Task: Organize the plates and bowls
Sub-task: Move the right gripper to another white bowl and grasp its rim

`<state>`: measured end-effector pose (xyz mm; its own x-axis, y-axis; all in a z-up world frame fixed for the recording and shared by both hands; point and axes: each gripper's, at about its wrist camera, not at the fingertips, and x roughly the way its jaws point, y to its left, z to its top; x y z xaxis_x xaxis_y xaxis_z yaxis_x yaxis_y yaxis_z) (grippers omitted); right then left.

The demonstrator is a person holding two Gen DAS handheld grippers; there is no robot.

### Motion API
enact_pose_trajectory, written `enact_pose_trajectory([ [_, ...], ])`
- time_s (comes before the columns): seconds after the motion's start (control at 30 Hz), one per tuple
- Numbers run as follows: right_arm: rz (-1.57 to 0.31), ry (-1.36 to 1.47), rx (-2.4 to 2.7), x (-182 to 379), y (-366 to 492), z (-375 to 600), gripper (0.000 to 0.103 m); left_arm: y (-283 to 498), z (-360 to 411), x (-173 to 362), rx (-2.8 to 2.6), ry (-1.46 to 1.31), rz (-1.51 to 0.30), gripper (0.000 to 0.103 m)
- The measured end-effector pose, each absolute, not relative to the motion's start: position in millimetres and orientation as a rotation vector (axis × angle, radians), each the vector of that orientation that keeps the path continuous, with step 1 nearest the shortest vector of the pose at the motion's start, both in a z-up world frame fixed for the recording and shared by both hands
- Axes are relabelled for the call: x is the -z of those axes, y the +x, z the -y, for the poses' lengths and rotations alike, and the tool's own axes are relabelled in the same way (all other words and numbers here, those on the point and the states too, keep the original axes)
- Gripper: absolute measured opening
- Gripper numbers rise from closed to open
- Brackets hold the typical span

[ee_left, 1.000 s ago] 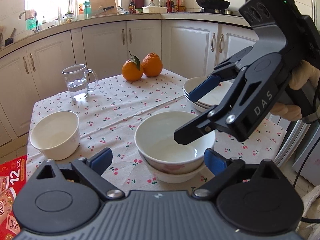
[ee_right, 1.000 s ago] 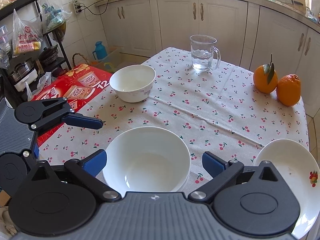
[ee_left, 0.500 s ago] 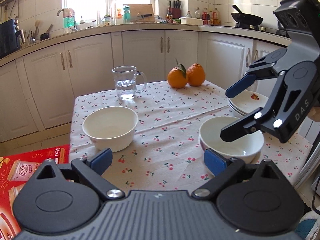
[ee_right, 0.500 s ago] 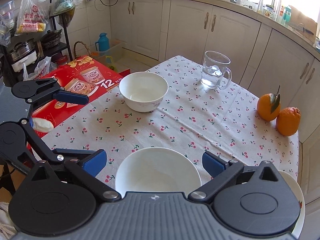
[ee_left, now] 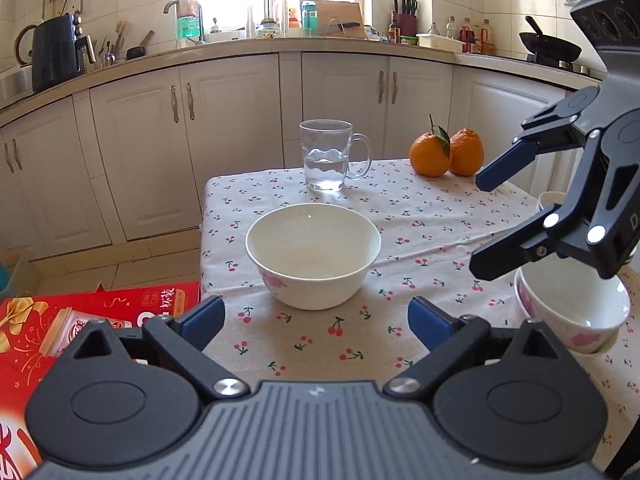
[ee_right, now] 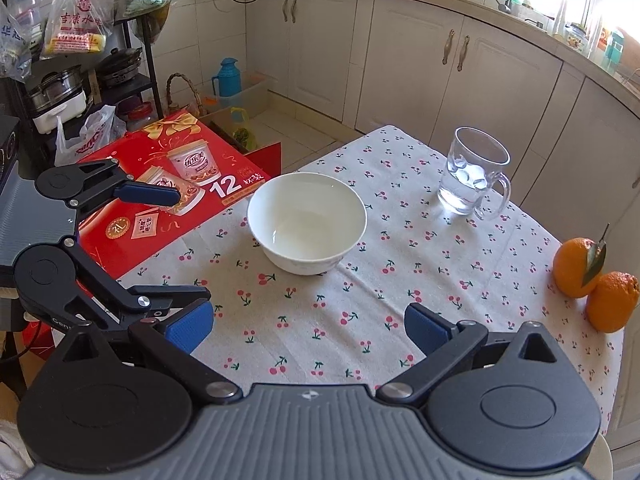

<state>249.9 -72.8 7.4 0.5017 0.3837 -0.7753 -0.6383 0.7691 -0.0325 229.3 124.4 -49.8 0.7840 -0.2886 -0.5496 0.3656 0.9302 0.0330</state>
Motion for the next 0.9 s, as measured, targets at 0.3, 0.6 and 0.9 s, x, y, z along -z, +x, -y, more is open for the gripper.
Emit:
enact_pose_trajectory([
  [0.3,-0.860,-0.329,-0.676,1,294,54,0.103,261,-115,66,0.347,0.158,-0.568,0.098],
  [0.6,-0.889,-0.328,-0.709,14,336,41,0.102,276,-105,77,0.351,0.194,-0.561,0.098],
  [0.9,-0.940,-0.283,-0.749,31,372,32,0.094,287,-102,82,0.355,0.192,-0.569,0.098],
])
